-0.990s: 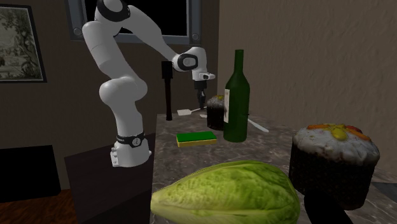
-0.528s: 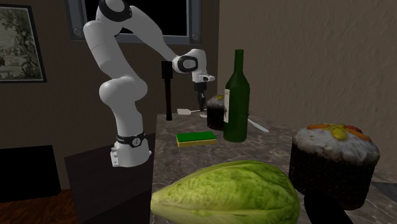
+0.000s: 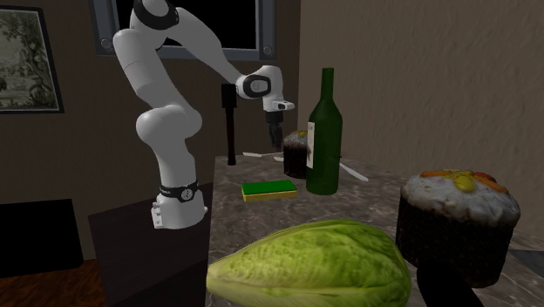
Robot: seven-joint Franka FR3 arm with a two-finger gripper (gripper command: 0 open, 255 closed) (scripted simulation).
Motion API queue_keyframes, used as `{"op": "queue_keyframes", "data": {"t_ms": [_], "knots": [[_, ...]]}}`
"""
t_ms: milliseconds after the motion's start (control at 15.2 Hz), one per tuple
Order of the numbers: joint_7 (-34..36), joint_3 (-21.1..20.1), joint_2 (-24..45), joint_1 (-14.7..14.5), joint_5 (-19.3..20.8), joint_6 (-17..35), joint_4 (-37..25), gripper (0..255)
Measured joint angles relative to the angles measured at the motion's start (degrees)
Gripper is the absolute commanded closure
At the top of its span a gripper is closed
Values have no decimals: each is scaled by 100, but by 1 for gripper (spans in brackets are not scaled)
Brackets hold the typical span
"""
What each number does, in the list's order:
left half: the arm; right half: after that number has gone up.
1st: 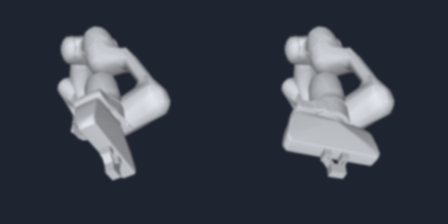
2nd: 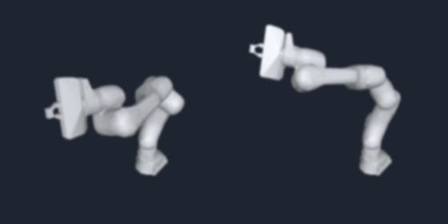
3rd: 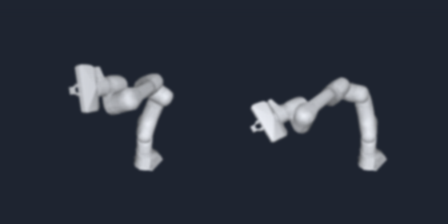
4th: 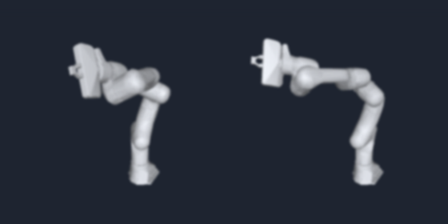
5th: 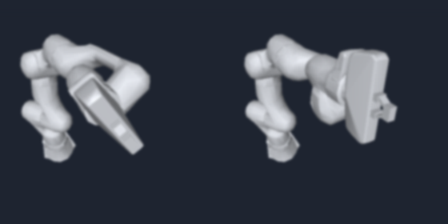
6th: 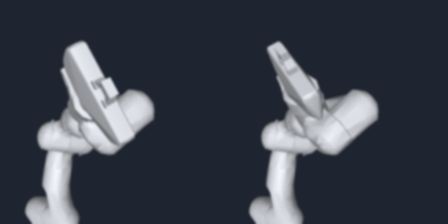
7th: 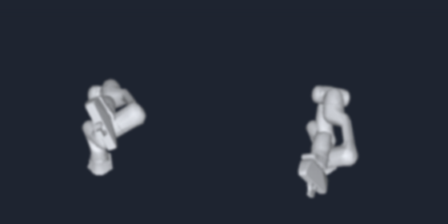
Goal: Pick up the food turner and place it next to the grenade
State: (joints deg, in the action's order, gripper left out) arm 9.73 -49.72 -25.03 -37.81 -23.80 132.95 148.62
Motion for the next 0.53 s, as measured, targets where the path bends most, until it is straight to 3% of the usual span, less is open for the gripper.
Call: {"op": "queue_keyframes", "data": {"t_ms": [264,528], "knots": [[-75,327,-429,-157,-36,-674,-253,0],[-92,392,-503,-182,-36,-804,-301,0]]}}
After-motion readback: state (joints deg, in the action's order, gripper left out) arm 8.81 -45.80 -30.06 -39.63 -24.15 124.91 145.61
